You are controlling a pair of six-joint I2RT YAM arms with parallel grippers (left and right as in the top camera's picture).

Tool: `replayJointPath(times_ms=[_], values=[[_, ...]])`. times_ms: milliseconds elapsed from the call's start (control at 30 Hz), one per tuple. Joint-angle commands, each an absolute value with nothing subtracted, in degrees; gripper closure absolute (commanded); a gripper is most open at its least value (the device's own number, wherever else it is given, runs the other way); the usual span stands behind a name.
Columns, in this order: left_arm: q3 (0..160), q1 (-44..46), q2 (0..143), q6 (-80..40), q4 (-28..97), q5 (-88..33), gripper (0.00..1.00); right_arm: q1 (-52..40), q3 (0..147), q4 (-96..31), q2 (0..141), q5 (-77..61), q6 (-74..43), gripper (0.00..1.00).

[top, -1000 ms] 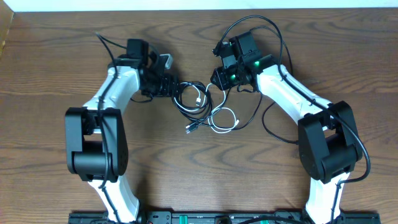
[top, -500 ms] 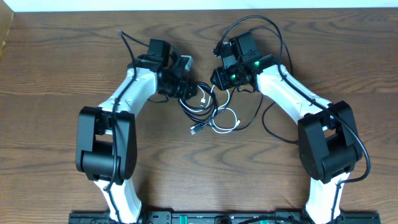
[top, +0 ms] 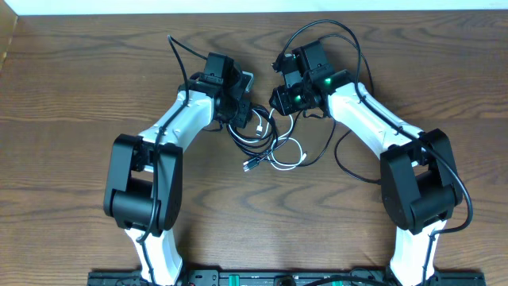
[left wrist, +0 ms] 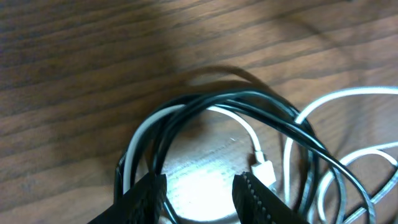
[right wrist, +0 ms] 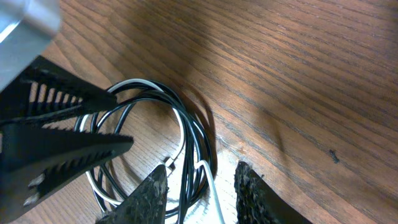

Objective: Untangle cables

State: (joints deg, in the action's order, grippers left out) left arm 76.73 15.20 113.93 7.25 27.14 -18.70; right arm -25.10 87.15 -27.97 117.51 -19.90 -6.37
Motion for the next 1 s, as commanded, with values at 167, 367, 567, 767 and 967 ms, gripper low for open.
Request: replayJointPath(times_ms=[167, 367, 567, 767, 967], values=[[76.1, 15.2, 116.8, 6.6, 26.4, -13.5, 0.59, -25.6, 87.7, -28.1, 117.3, -19.9, -6.8, 0.68], [76.1, 15.2, 117.6, 6.6, 26.4, -13.4, 0.69, -25.6, 87.4, -28.6, 117.3, -19.9, -6.8, 0.67], [76.1, 15.2, 120.1, 6.6, 27.1, -13.5, 0.92, -25.6, 87.4, -29.2, 117.3, -19.8, -6.8, 0.61], [77.3, 15.2, 114.7, 6.7, 31.4, -14.5, 0.93, -25.6, 87.4, -29.2, 117.3, -19.6, -6.8, 0.38], [77.3, 15.2, 105.8, 12.4, 35.5, -14.9, 0.93, -25.8, 87.4, -29.4, 117.3, -19.7, -6.8, 0.38]])
